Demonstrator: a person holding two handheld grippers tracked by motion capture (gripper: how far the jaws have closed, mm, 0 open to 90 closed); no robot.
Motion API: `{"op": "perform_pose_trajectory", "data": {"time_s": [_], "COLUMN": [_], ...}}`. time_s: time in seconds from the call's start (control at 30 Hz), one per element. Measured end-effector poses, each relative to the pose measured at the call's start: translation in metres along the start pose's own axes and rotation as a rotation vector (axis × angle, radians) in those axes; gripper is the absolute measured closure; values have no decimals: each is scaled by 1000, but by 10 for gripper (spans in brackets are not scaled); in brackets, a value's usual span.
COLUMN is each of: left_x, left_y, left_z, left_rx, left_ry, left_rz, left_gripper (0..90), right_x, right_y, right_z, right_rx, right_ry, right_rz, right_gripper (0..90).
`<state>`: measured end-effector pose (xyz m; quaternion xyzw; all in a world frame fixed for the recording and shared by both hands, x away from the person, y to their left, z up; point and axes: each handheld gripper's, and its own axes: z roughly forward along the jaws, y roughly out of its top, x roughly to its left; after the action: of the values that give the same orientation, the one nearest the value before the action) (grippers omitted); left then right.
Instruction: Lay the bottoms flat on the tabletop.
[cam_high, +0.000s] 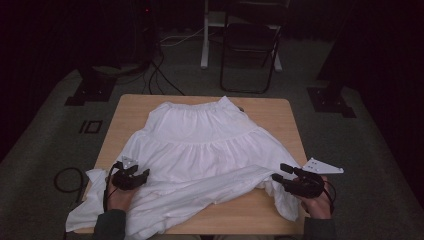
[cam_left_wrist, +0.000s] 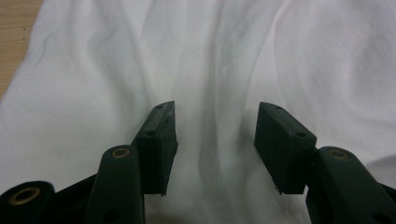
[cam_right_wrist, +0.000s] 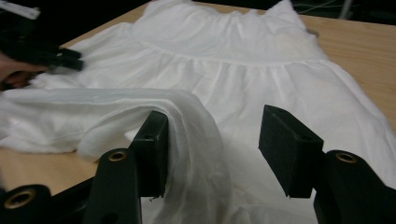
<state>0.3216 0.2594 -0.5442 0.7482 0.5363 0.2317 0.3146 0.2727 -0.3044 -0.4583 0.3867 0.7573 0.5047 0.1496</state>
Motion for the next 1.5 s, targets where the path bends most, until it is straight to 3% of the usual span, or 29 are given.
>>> {"op": "perform_pose_trajectory", "data": {"time_s": [0.2,0.33,0.47,0.67,0.93,1.1,1.2,1.37,1.43,1.5], "left_x": [3,3,2,2,1,1,1,1,1,2], "left_y": [0,0,0,-1,-3,-3,-3,-4,-5,-7], "left_z": [2,2,2,2,2,2,2,1,-1,-4], "left_rx": [-10,-13,-14,-20,-32,-36,-36,-35,-34,-27], "left_ry": [1,3,6,7,9,11,10,3,-12,-36], "left_rz": [-8,-9,-6,-5,-8,-8,-8,2,7,9], "left_gripper": [486,484,480,477,475,474,475,501,569,694], "right_x": [2,1,-1,-8,-28,-39,-44,-42,-41,-39], "right_y": [1,2,5,3,-2,-12,-20,-33,-37,-39], "right_z": [-7,-13,-8,24,61,82,94,104,101,96], "right_rx": [18,-34,-19,27,63,150,237,336,313,317], "right_ry": [59,109,46,-106,-241,-354,-388,-425,-418,-420], "right_rz": [-26,1,15,39,110,116,108,85,107,109], "right_gripper": [446,412,407,393,392,379,367,384,393,398]}}
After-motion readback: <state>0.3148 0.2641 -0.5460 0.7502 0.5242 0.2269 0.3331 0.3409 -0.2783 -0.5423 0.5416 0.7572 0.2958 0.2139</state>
